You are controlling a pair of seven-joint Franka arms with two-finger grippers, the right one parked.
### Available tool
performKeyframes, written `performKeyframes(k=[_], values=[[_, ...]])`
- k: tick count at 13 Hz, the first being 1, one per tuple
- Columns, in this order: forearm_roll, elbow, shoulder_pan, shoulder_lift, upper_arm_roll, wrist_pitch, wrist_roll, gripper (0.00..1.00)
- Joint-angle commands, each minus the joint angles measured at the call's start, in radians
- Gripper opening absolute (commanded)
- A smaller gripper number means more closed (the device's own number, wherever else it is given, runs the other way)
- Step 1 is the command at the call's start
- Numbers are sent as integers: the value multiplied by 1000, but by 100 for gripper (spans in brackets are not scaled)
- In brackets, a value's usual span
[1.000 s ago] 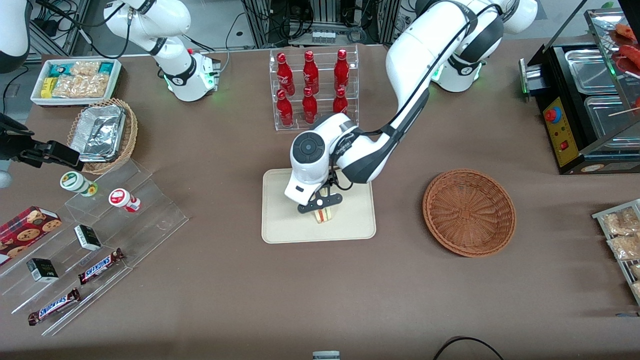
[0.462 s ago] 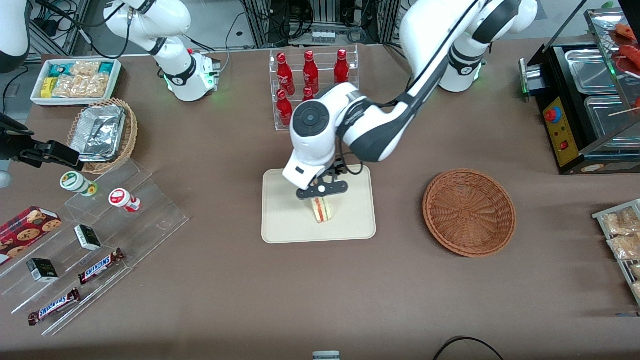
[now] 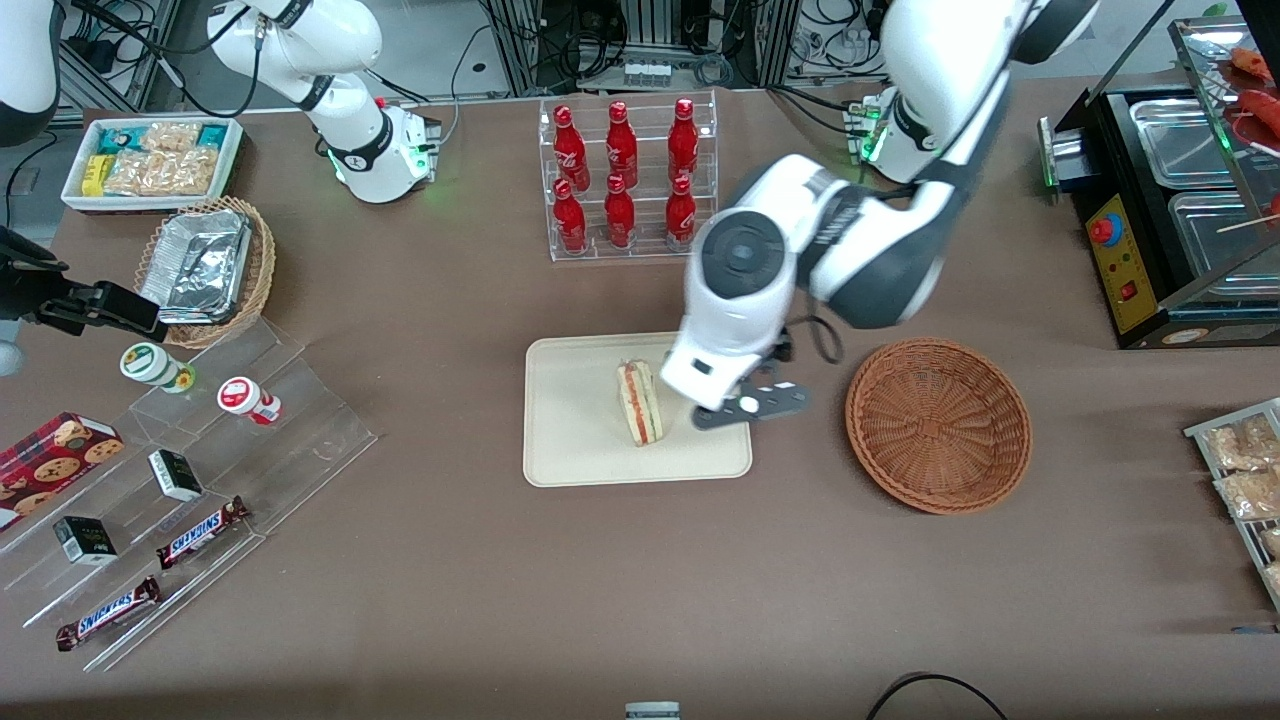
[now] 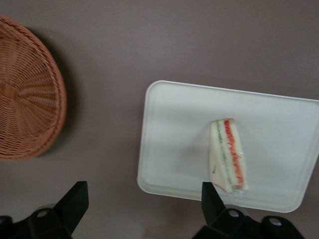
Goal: Place sandwich from basket to tray
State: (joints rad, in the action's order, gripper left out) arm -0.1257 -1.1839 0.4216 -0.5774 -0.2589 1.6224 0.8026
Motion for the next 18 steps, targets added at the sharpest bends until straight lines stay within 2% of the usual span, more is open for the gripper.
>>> performKeyframes(k=[1,3,8,13,18], values=[[29,-126,-68,100,-6,-10,-129,100],[63,-175,-148,155,-6,-15,-250,100],[70,-321,-311,310,-6,-24,-511,100],[74,-365,-392,413,6,-123,-675,100],[95,-384,-396,511,118,-214,-813,100]])
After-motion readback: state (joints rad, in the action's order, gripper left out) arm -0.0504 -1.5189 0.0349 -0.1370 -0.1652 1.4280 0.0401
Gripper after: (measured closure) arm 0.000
